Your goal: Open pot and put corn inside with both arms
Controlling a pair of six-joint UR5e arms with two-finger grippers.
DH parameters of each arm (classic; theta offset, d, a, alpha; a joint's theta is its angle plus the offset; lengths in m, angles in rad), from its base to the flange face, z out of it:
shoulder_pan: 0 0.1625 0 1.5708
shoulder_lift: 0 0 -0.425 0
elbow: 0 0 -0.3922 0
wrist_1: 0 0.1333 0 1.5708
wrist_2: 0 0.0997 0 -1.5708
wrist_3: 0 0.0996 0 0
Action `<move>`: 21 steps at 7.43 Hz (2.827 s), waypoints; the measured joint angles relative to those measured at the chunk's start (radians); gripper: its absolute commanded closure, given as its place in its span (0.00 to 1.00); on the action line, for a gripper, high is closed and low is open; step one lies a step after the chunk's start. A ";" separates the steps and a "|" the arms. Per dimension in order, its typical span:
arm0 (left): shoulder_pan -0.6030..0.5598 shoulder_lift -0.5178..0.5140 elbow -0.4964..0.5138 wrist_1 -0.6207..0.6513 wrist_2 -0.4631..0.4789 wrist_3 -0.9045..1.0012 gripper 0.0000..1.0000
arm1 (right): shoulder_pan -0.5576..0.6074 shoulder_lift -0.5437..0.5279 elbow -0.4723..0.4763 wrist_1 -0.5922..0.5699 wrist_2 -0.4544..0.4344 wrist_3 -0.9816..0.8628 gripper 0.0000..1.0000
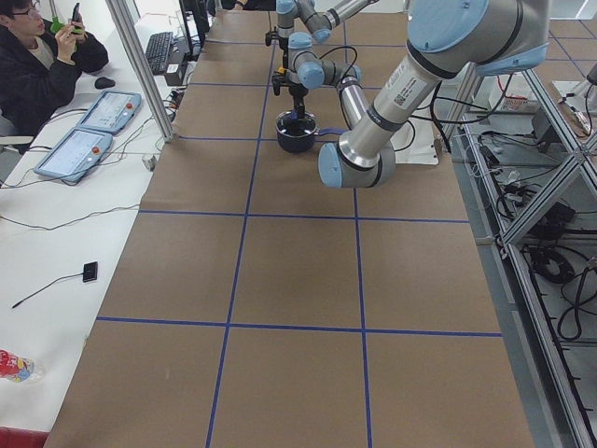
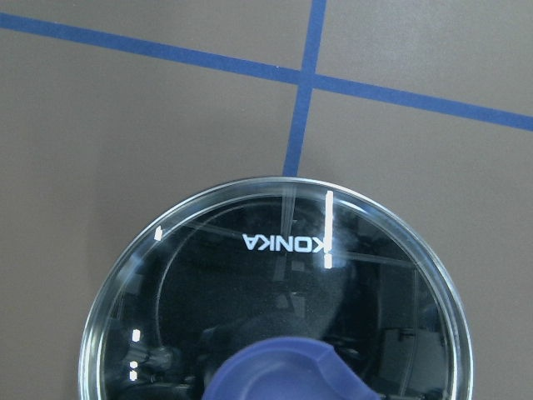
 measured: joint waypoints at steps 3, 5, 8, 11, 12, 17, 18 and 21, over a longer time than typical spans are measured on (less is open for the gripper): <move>-0.001 0.001 -0.004 0.000 0.000 0.000 0.07 | -0.017 0.005 -0.011 0.008 -0.016 0.002 0.26; -0.001 0.001 -0.006 0.000 0.001 0.000 0.18 | -0.018 0.007 -0.011 0.009 -0.017 0.005 0.34; -0.001 0.002 -0.009 0.000 0.001 0.000 0.30 | -0.018 0.008 -0.011 0.009 -0.015 0.005 0.50; -0.001 0.002 -0.010 0.000 0.002 0.001 0.36 | -0.018 0.009 -0.010 0.009 -0.015 0.008 0.73; -0.001 0.002 -0.011 0.000 0.002 0.001 0.36 | -0.018 0.009 -0.009 0.009 -0.013 0.008 0.76; -0.011 0.008 -0.065 0.013 0.000 0.007 0.36 | 0.011 0.036 -0.001 -0.005 0.023 0.010 0.89; -0.019 0.015 -0.088 0.026 -0.001 0.013 0.36 | 0.025 0.042 -0.001 -0.007 0.039 0.010 0.88; -0.101 0.174 -0.311 0.109 -0.010 0.155 0.37 | 0.057 0.121 0.062 -0.163 0.058 0.030 0.88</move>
